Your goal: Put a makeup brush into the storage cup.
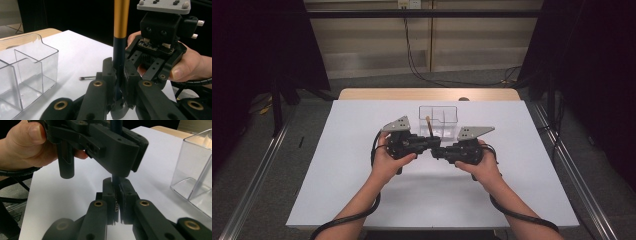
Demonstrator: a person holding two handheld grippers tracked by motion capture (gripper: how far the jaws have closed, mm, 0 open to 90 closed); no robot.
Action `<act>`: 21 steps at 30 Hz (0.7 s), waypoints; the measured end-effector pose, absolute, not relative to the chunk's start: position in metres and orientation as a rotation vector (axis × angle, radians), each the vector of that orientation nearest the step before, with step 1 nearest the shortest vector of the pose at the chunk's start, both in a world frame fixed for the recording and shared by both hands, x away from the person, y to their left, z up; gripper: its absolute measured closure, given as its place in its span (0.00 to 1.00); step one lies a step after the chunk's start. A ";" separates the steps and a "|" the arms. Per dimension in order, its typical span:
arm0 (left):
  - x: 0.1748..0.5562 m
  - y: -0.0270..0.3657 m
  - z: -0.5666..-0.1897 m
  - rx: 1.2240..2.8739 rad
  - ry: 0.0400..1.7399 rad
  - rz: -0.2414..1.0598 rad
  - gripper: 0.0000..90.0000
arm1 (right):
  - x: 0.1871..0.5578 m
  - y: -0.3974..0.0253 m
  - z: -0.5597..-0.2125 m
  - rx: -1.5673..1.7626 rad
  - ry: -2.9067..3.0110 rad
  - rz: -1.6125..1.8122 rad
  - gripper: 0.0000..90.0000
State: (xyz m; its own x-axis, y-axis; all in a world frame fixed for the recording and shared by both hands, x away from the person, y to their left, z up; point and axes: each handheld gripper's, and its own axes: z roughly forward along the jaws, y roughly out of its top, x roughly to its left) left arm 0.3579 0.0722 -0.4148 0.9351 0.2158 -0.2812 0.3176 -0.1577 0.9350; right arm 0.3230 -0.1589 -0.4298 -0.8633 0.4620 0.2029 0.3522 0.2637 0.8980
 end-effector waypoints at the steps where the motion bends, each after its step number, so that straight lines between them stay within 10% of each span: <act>1: 0.358 0.072 -0.415 1.743 0.401 -0.089 0.92 | 0.323 -0.159 -0.430 0.780 2.416 1.675 0.94; 11: 0.358 0.074 -0.414 1.750 0.401 -0.072 0.92 | 0.322 -0.159 -0.429 0.785 2.398 1.677 0.84; 21: 0.360 0.083 -0.412 1.757 0.420 -0.030 0.92 | 0.321 -0.172 -0.426 0.794 2.353 1.700 0.42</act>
